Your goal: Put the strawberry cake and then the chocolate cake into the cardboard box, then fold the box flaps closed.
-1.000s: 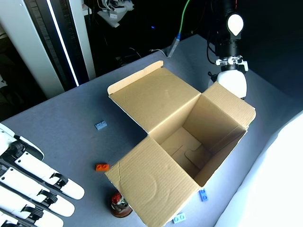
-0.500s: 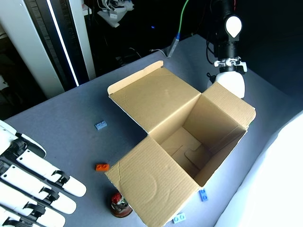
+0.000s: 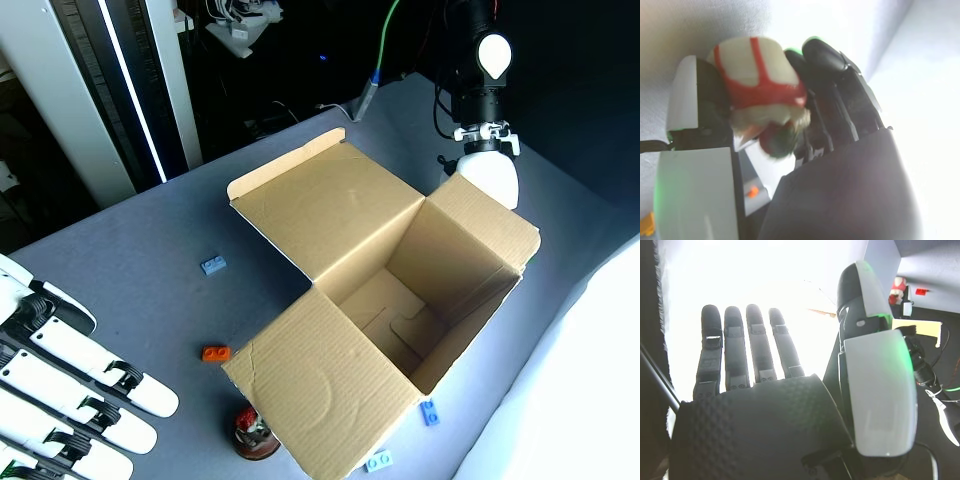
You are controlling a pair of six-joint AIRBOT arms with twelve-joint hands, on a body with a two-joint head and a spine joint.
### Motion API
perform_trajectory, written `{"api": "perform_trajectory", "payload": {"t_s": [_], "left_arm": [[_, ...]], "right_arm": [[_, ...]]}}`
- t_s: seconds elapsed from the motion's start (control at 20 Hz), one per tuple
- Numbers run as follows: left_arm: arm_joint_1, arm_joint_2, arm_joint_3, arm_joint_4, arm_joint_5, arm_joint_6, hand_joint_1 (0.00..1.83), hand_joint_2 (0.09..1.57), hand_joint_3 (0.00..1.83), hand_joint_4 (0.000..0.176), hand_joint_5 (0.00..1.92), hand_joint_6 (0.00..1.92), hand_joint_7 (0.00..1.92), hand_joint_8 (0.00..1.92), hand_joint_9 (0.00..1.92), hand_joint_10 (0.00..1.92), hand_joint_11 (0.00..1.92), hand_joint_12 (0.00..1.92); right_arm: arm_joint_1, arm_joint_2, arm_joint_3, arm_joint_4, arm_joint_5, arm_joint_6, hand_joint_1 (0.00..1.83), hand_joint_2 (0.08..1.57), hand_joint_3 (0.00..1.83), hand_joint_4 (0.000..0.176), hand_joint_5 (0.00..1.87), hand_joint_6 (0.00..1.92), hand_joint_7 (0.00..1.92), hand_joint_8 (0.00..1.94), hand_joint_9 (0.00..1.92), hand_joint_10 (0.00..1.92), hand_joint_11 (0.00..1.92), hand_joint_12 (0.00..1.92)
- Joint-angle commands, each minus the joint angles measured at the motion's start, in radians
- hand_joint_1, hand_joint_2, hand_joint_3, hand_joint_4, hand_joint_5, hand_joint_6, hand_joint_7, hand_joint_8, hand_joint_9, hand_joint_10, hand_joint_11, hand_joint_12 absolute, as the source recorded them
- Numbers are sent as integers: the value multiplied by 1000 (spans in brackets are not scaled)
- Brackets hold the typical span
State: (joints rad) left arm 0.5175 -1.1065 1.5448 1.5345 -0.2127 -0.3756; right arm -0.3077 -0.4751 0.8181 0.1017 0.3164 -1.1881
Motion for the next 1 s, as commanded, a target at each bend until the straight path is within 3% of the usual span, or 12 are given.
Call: {"api": "perform_trajectory", "payload": {"t_s": [0.0,0.2,0.3,0.45,0.75,0.85,0.95], "left_arm": [[-5,6,1,-3,19,8,1321,1271,0,0,555,1382,687,1463,754,1637,573,1760],[-13,10,-1,-3,1,7,1304,1294,3,0,525,1437,637,1521,717,1683,534,1791],[-22,14,-5,0,-9,7,1312,1280,0,0,551,1412,664,1476,744,1639,563,1770],[-49,21,-8,5,-18,7,1308,1293,2,0,529,1428,632,1558,713,1665,552,1738],[-130,46,-9,11,-70,-6,1302,1299,0,0,526,1451,627,1556,700,1682,538,1828],[-160,50,-4,112,-75,-94,1298,1299,0,0,525,1472,629,1540,699,1681,539,1830],[-182,56,6,151,-90,-151,1300,1299,0,0,533,1448,617,1570,700,1676,550,1789]], "right_arm": [[13,15,3,4,113,-6,584,1110,3,0,132,2,188,1,181,1,0,638],[13,15,3,4,113,-6,588,1106,1,0,127,0,166,1,193,5,0,761],[13,15,3,4,113,-6,629,1094,0,0,163,15,181,7,212,13,0,770],[13,15,3,4,113,-7,636,1095,0,0,154,9,174,2,205,9,0,771],[13,15,3,4,113,-8,592,1101,1,0,138,1,175,3,209,8,0,763],[13,15,3,4,114,-8,617,1094,0,0,133,0,175,1,215,9,0,809],[13,15,3,4,114,-8,627,1096,0,0,127,0,154,0,200,2,0,786]]}}
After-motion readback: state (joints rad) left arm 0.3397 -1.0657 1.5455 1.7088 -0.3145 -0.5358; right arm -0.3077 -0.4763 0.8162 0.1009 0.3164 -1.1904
